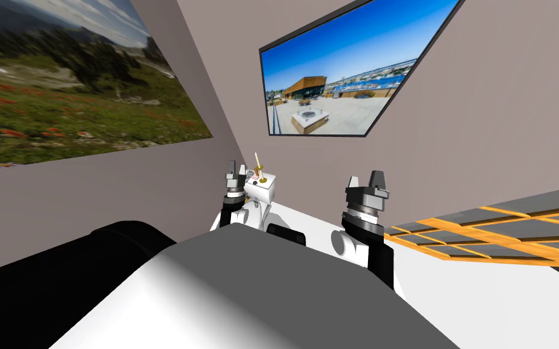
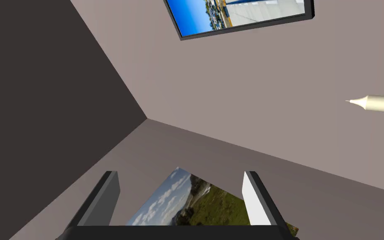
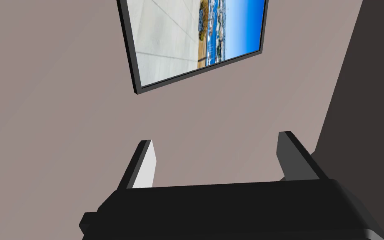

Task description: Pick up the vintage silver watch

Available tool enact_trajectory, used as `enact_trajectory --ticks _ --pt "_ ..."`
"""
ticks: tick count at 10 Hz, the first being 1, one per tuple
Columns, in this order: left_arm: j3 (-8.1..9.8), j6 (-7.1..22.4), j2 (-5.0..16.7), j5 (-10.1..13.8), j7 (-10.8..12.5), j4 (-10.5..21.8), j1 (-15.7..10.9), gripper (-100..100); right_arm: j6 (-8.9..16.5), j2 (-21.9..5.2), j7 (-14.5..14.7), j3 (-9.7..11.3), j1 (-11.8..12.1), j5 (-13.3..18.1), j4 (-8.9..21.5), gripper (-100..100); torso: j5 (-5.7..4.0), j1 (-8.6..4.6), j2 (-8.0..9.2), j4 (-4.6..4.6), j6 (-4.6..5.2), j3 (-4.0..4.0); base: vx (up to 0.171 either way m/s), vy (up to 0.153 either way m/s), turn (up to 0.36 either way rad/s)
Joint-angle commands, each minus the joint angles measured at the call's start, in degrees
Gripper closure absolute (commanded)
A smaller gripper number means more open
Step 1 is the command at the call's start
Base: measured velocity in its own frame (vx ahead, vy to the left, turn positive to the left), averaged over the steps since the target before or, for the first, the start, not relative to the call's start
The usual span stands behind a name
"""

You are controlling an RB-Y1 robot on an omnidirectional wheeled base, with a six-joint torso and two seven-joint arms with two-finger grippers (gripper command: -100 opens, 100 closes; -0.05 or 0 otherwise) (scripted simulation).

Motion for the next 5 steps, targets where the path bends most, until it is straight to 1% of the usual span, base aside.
enact_trajectory --ticks 1,2,4,5 --pt "0.12 0.7 2.9 0.3 -0.1 0.7 -0.1 -100 0.0 0.0 0.0 0.0 0.0 0.0 0.0 0 0.00 0.00 0.00 0.00 0.00 0.00 -0.006 -0.017 0.012" --pt "0.23 1.4 4.3 0.6 -0.2 1.3 -0.2 -100 0.0 0.0 0.0 0.0 0.0 0.0 0.0 0 -0.01 -0.04 0.02 0.00 0.00 0.01 -0.016 -0.033 0.022" --pt "0.55 3.4 8.1 1.3 -0.5 3.1 -0.5 -100 0.0 0.0 0.0 0.0 0.0 0.0 0.0 0 -0.03 -0.14 0.09 0.02 0.00 0.05 -0.029 -0.054 0.030" --pt "0.75 4.6 9.3 1.7 -0.6 4.1 -0.7 -100 0.0 0.0 0.0 0.0 0.0 0.0 0.0 0 -0.04 -0.19 0.11 0.02 0.00 0.06 -0.035 -0.062 0.033"
